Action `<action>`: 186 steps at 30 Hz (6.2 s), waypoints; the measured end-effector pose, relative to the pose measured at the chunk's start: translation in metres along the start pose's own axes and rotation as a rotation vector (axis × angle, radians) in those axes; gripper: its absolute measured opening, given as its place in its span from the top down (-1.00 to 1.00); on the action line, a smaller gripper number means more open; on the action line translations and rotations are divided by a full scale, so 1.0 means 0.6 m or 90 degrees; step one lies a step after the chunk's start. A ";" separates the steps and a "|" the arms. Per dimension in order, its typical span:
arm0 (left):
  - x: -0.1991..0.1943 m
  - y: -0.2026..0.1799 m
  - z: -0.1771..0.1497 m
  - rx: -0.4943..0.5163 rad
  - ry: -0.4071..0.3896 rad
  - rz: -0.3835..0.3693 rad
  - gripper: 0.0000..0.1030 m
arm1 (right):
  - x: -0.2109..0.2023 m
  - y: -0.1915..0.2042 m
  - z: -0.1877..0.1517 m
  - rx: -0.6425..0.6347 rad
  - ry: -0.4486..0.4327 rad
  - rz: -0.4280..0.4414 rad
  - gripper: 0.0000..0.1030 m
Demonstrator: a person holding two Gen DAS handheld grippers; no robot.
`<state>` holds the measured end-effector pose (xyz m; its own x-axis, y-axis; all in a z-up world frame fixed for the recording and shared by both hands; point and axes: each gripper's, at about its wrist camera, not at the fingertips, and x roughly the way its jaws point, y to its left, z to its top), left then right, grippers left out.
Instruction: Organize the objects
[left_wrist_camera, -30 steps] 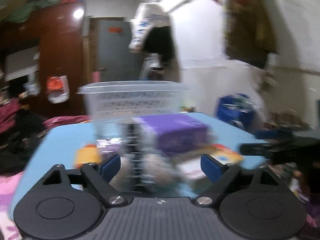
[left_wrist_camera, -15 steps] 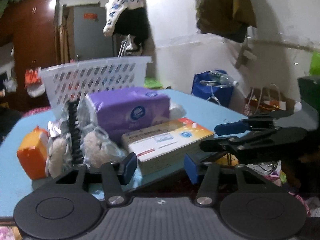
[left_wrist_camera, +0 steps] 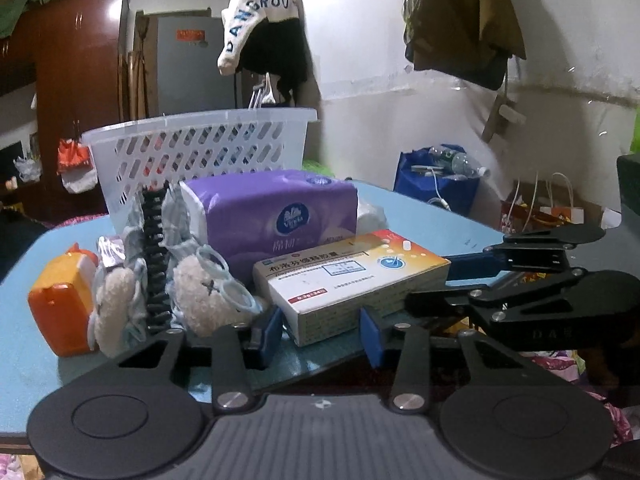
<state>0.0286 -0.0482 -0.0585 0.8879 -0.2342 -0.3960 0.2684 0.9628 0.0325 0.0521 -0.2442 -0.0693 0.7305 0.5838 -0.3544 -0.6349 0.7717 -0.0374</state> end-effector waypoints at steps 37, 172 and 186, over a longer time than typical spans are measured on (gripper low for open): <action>0.200 0.206 0.334 0.043 -0.018 0.068 0.15 | 0.215 -0.096 0.297 -0.027 -0.022 -0.015 0.32; 0.316 0.272 0.359 -0.112 0.148 0.112 0.15 | 0.298 -0.123 0.308 0.024 0.167 -0.034 0.00; 0.080 0.228 0.282 -0.092 -0.030 0.085 -0.56 | 0.097 -0.102 0.242 0.037 -0.048 -0.106 -1.00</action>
<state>0.1714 0.0494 0.0821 0.9295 -0.1052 -0.3536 0.0933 0.9944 -0.0506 0.1702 -0.2209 0.0482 0.8426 0.4623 -0.2762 -0.4895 0.8713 -0.0351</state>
